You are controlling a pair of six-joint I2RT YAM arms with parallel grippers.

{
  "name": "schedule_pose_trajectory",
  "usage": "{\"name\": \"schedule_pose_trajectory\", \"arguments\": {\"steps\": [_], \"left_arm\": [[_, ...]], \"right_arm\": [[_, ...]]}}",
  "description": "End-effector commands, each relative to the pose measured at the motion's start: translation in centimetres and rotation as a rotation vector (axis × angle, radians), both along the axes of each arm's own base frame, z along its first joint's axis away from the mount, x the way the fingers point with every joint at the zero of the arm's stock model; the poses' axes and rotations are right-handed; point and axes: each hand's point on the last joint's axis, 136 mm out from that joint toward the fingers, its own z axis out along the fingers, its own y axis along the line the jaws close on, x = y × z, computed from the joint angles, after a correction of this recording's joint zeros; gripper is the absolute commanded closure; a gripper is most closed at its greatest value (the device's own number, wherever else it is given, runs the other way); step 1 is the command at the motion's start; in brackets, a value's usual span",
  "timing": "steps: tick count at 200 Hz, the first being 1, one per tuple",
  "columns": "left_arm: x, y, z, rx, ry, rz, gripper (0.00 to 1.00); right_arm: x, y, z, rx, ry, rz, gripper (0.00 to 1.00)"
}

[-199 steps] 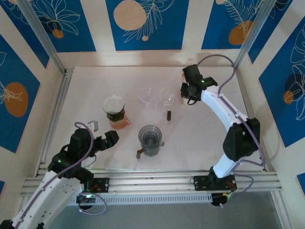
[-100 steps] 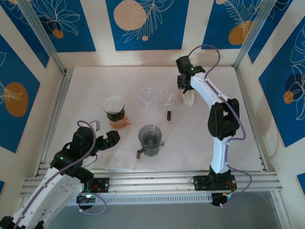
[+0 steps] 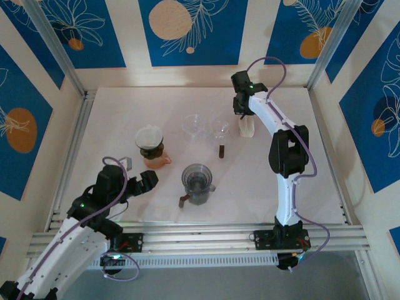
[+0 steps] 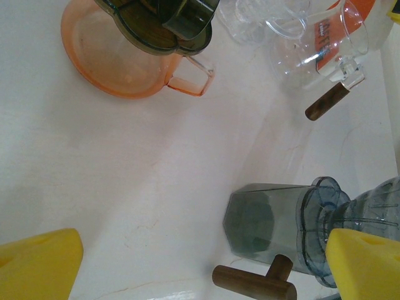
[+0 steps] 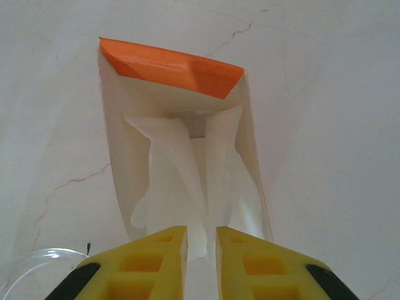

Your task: Place the coffee filter in the dripper

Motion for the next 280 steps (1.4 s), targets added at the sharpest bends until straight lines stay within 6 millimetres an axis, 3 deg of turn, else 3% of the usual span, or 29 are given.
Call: {"name": "schedule_pose_trajectory", "arguments": {"steps": [1, 159, 192, 207, 280], "left_arm": [[0.3, 0.0, 0.4, 0.002, -0.024, -0.003, 0.0], [0.3, 0.0, 0.4, 0.003, -0.022, -0.002, 0.0], [0.3, 0.0, 0.3, 0.001, -0.019, -0.001, 0.0], [0.3, 0.0, 0.3, 0.0, -0.019, -0.002, 0.0], [0.2, -0.1, 0.2, -0.004, -0.018, -0.005, 0.0]], "right_arm": [[0.6, -0.2, 0.2, -0.015, 0.001, 0.005, 0.79], [1.0, -0.4, -1.9, -0.017, 0.044, -0.004, 0.79], [1.0, -0.3, -1.7, -0.011, 0.041, 0.001, 0.92], [1.1, -0.2, -1.3, -0.007, 0.031, 0.006, 1.0], [0.7, 1.0, 3.9, 0.018, -0.103, 0.031, 1.0]]}}
